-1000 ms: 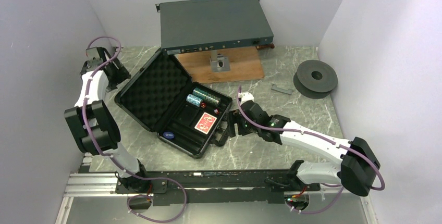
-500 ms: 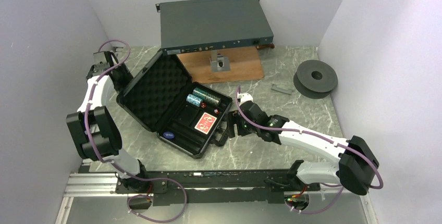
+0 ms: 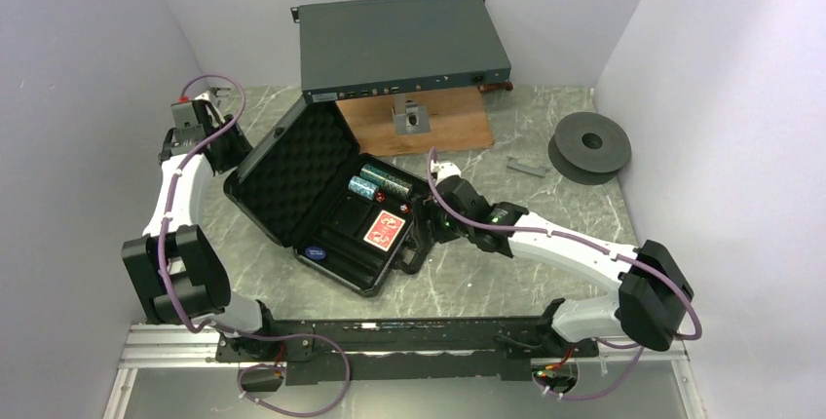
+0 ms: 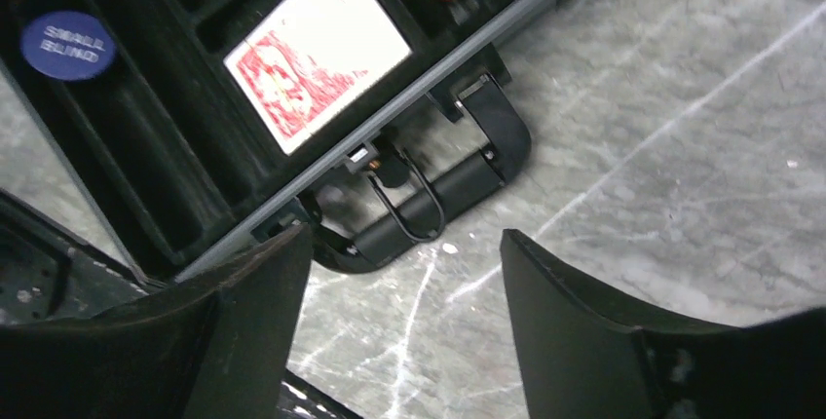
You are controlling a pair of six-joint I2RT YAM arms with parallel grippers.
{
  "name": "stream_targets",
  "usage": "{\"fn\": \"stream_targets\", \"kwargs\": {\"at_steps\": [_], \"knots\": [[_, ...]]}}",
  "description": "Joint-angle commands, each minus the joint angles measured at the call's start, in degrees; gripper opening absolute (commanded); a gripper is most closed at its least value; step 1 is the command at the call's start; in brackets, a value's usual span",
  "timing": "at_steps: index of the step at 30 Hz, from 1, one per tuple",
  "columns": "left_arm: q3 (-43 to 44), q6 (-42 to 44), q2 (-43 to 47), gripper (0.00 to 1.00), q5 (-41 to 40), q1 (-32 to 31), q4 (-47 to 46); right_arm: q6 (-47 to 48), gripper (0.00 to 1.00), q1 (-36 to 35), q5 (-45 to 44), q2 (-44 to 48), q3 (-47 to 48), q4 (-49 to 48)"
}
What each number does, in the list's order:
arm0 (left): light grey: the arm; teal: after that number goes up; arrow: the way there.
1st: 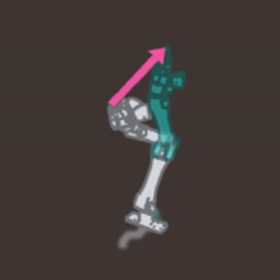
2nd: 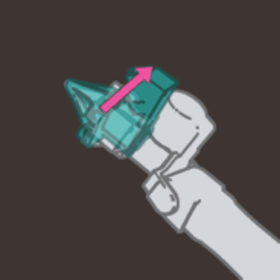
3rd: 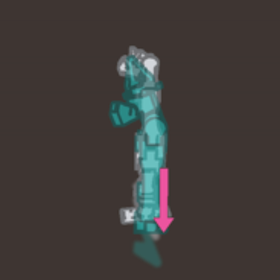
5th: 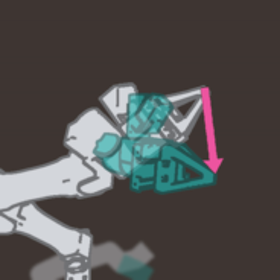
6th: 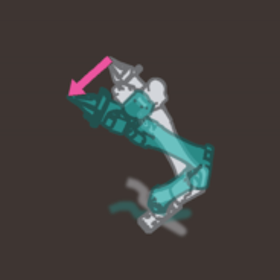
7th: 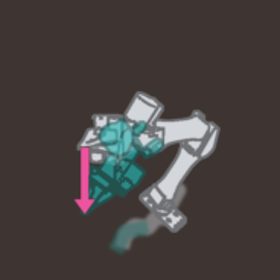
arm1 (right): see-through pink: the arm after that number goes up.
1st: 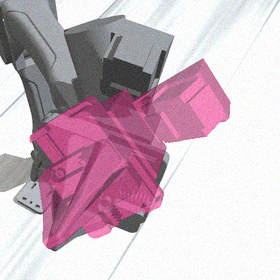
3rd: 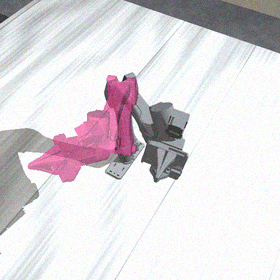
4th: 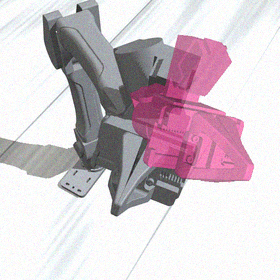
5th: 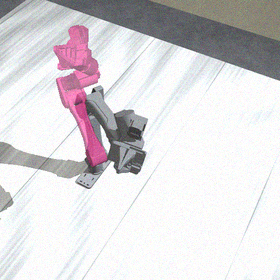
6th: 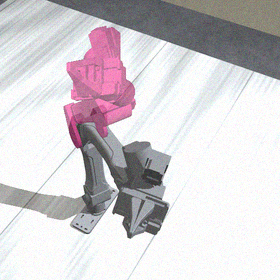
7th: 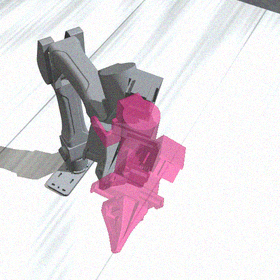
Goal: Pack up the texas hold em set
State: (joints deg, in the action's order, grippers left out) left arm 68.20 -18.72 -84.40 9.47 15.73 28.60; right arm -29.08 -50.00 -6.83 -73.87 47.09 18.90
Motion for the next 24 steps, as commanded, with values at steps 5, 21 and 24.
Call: {"fn": "stream_targets", "kwargs": {"at_steps": [5,21,24], "knots": [[-2.0,1.7,4.8,0.53,2.1,-1.9,0.3,-0.2,0.54,0.2,6.4,-4.8,9.1,-6.1],[-8.4,2.7,12.8,0.54,2.1,-5.1,0.3,-9.4,0.46,-1.2,22.7,-28.1,38.6,-13.9],[-9.2,3.3,14.5,0.54,0.9,-6.8,0.7,-10.7,0.46,-1.9,22.9,-30.1,41.5,-14.4]]}}
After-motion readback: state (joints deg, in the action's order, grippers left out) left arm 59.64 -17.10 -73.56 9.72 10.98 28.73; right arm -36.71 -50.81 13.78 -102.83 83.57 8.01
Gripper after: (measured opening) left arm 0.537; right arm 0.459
